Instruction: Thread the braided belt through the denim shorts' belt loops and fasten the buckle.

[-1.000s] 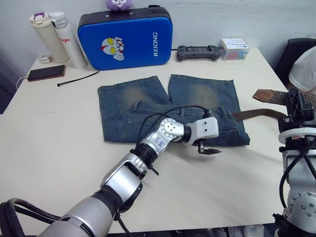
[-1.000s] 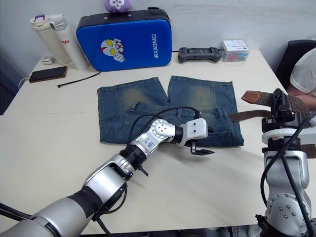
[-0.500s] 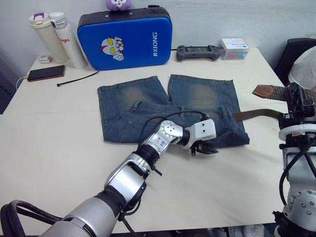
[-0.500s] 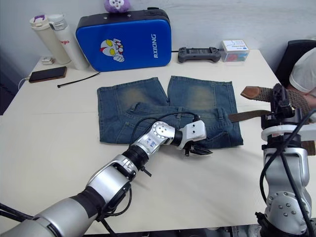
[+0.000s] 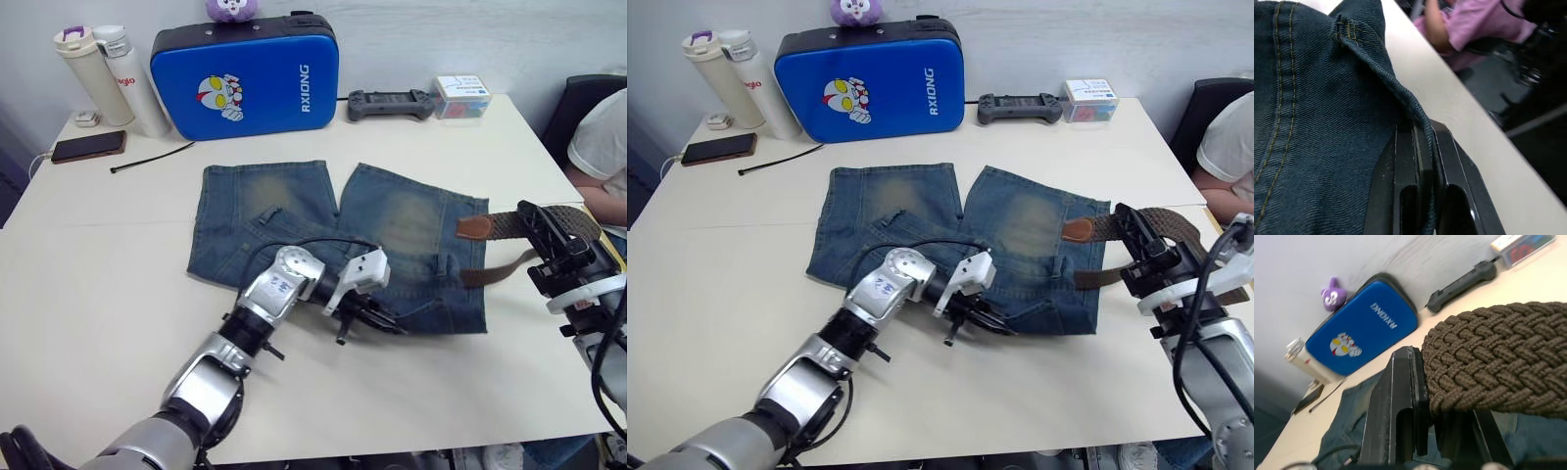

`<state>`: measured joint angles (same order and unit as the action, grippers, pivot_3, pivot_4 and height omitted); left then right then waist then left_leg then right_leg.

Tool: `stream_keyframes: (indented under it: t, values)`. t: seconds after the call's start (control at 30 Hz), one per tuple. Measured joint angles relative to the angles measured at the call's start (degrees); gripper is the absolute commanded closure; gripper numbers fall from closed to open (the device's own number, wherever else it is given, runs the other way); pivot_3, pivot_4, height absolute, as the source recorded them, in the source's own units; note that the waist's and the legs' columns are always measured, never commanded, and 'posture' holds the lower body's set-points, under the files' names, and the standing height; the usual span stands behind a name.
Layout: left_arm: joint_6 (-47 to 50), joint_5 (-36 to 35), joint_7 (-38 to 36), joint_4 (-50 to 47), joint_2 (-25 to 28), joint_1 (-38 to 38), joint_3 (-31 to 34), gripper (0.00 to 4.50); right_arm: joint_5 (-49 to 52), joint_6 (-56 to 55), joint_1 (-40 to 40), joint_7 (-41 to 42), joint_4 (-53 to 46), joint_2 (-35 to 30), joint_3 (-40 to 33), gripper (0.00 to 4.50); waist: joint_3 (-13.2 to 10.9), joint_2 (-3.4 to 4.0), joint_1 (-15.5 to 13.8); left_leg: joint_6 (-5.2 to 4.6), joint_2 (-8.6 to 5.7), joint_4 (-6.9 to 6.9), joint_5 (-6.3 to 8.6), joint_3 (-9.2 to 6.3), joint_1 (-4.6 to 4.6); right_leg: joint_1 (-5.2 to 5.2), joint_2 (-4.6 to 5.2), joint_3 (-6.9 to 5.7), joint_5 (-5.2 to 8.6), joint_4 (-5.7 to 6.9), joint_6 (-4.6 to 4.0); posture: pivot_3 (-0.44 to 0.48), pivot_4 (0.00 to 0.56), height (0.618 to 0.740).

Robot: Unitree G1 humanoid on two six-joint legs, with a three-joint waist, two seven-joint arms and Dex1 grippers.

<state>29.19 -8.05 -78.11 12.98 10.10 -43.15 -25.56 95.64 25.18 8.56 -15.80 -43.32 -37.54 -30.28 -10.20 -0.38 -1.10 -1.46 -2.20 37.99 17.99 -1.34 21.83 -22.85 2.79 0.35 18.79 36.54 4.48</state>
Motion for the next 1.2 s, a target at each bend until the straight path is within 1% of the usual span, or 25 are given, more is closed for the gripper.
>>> stream_keyframes:
  t: [0.07,0.13,0.17,0.23,0.27,0.3,0.4,0.43,0.57,0.63,0.7,0.8,0.93,1.2]
  values:
    - [1.1,0.0,-0.2,-1.4,1.1,0.4,-0.7,4.47,0.6,0.0,1.0,-0.9,-0.3,0.0,0.0,4.50,0.0,0.00,-0.1,0.00,-0.01,0.03,0.00,0.00,0.01,0.01,0.01,0.01,0.00,-0.01,0.00,0.000,0.150,0.738]
    - [1.6,-0.3,0.7,-1.5,0.7,0.9,-0.7,3.72,0.6,-0.1,1.6,-2.1,-0.5,0.0,0.6,4.50,0.0,-0.01,-0.4,0.00,-0.01,0.09,0.00,0.00,0.04,0.01,0.02,-0.01,0.00,-0.02,0.01,0.000,0.150,0.738]
    - [2.0,-0.6,1.1,-1.5,0.3,1.0,-0.8,3.45,0.5,-0.1,2.0,-2.8,-0.6,0.0,0.7,4.50,0.0,-0.01,-0.4,0.00,-0.02,0.10,0.00,0.00,0.06,0.01,0.02,-0.01,-0.01,-0.03,0.03,0.000,0.150,0.738]
    - [2.6,-0.8,0.6,-2.0,1.0,1.0,-1.8,2.56,0.3,-0.2,3.3,-4.6,-0.7,0.0,0.7,4.50,0.0,-0.01,-0.4,0.01,-0.02,0.11,0.00,0.00,0.07,0.01,0.02,-0.01,-0.02,-0.01,0.03,0.000,0.150,0.738]
    - [2.6,-0.8,0.6,-2.2,1.3,1.0,-2.1,2.03,0.2,-0.2,3.8,-5.7,-0.7,0.0,0.7,4.50,0.0,-0.01,-0.3,0.01,-0.01,0.10,0.00,0.00,0.07,0.01,0.01,-0.01,-0.02,0.00,0.03,0.000,0.150,0.738]
    - [2.8,-0.9,0.6,-2.3,1.8,1.0,-2.3,1.63,0.1,-0.2,3.9,-6.6,-0.7,0.0,0.7,4.50,0.0,-0.01,-0.3,0.01,-0.01,0.10,0.00,0.00,0.07,0.01,0.01,-0.01,-0.02,0.00,0.03,0.000,0.150,0.738]
    - [4.9,-2.5,0.3,-4.2,3.6,0.2,-1.5,0.20,0.0,-0.3,4.4,-10.9,-0.9,-0.4,0.7,4.50,0.0,0.00,-0.1,0.01,-0.01,0.10,-0.01,0.00,0.05,0.01,0.00,0.00,-0.01,-0.02,0.03,0.000,0.150,0.738]
    - [5.8,-3.3,0.2,-4.9,4.4,-0.3,-0.8,0.04,0.0,-0.2,4.4,-12.2,-1.1,-0.9,0.8,4.50,0.0,0.00,-0.1,0.01,-0.01,0.10,-0.01,0.00,0.04,0.01,0.00,0.00,-0.01,-0.02,0.03,0.000,0.150,0.738]
    - [9.6,-7.5,0.0,-8.6,8.1,-2.6,4.3,0.04,-0.6,0.1,4.4,-18.3,-3.0,-3.4,1.8,4.50,0.0,0.00,-0.1,0.06,-0.01,0.10,-0.03,-0.01,0.04,0.00,0.00,-0.01,-0.01,-0.02,0.02,0.000,0.150,0.738]
    - [10.3,-9.0,0.8,-10.0,9.9,-3.6,7.7,0.04,-1.3,0.4,4.2,-21.1,-3.6,-4.1,3.6,4.50,0.0,0.00,-0.1,0.10,-0.01,0.10,-0.06,-0.01,0.04,0.00,0.00,-0.01,-0.01,-0.04,0.02,0.000,0.150,0.738]
    - [10.8,-10.2,1.5,-10.4,11.3,-4.0,9.7,0.04,-2.1,0.6,3.8,-23.1,-3.5,-4.1,5.9,4.50,0.0,0.00,-0.1,0.11,-0.01,0.10,-0.06,0.00,0.04,0.00,0.01,0.00,-0.01,-0.03,0.02,0.000,0.150,0.738]
    - [11.5,-10.6,2.9,-10.5,12.4,-4.0,10.1,0.04,-4.5,0.9,2.8,-23.9,-3.1,-3.3,9.3,4.50,0.0,-0.01,-0.3,0.11,-0.03,0.13,-0.06,0.00,0.05,0.00,0.01,-0.01,-0.01,-0.03,0.03,0.000,0.150,0.738]
    - [12.6,-10.8,6.5,-11.9,12.3,-3.9,10.5,0.04,-7.9,1.0,1.9,-24.2,-0.9,-0.5,12.0,4.50,0.0,-0.03,-0.3,0.10,-0.02,0.15,-0.06,-0.01,0.09,0.00,0.01,-0.01,-0.03,0.01,0.05,0.000,0.150,0.738]
    - [16.1,-14.0,10.4,-17.1,11.9,-2.4,10.5,0.04,-12.3,1.2,-1.4,-22.9,3.1,2.6,13.1,4.50,0.0,-0.02,-0.1,0.11,-0.02,0.13,-0.07,-0.01,0.08,0.00,0.00,-0.01,-0.02,0.05,0.04,0.000,0.150,0.738]
